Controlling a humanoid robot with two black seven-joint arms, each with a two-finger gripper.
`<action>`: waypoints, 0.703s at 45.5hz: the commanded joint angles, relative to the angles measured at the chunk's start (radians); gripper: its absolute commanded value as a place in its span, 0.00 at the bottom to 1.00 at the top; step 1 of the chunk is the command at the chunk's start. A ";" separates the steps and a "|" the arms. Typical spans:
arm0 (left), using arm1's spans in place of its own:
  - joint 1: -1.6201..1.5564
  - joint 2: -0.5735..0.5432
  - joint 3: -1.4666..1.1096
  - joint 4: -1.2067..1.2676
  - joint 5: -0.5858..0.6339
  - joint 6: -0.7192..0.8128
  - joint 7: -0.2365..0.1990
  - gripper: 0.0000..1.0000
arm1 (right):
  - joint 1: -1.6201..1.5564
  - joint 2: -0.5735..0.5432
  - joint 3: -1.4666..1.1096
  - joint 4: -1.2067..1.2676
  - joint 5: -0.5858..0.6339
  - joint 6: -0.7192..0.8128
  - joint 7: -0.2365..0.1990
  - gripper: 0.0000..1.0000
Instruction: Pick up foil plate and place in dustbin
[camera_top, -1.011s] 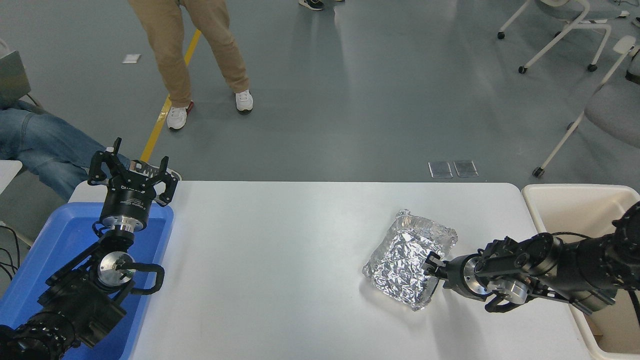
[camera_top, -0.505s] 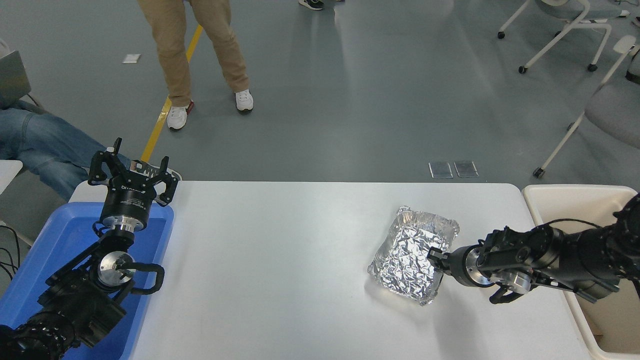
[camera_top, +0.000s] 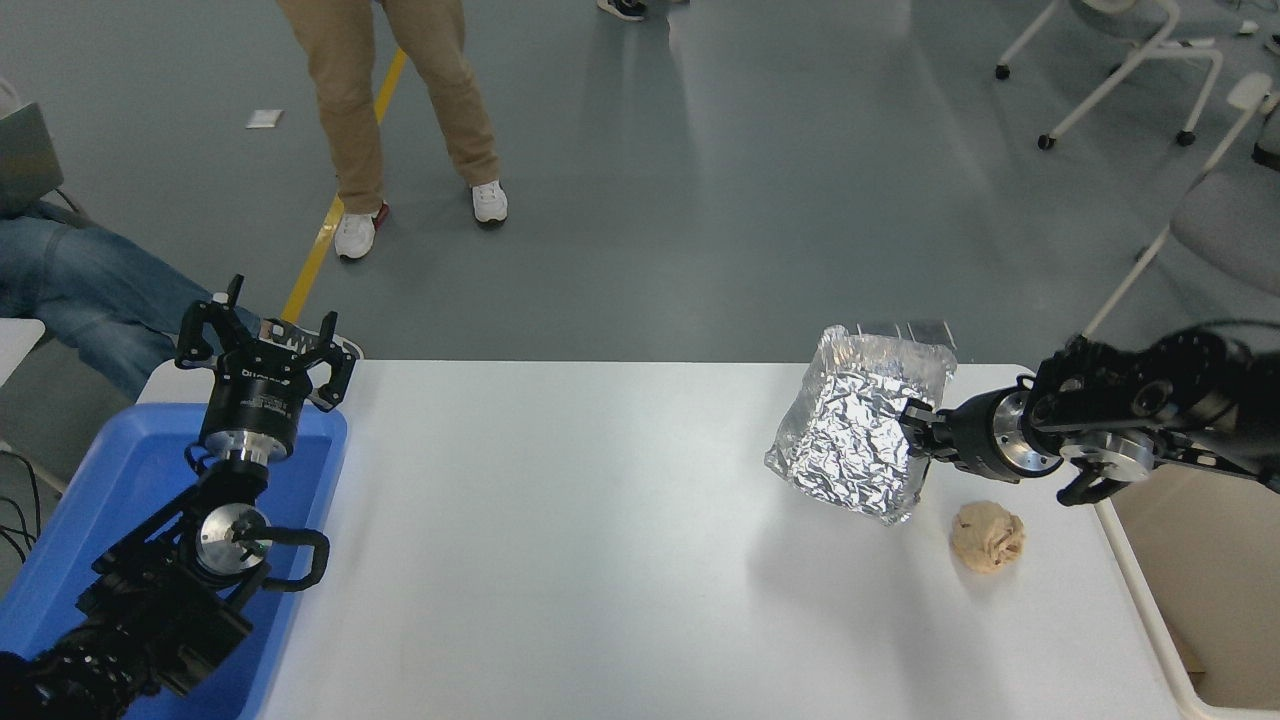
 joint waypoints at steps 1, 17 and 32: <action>0.000 0.000 0.000 0.000 0.000 0.000 0.000 0.99 | 0.226 -0.124 -0.004 0.029 -0.008 0.161 0.000 0.00; 0.000 0.000 0.000 0.000 0.000 0.000 0.000 0.99 | 0.419 -0.235 -0.007 0.029 -0.058 0.305 0.000 0.00; 0.000 0.000 0.000 0.000 0.000 0.000 0.000 0.99 | 0.444 -0.276 -0.010 0.021 -0.086 0.320 -0.001 0.00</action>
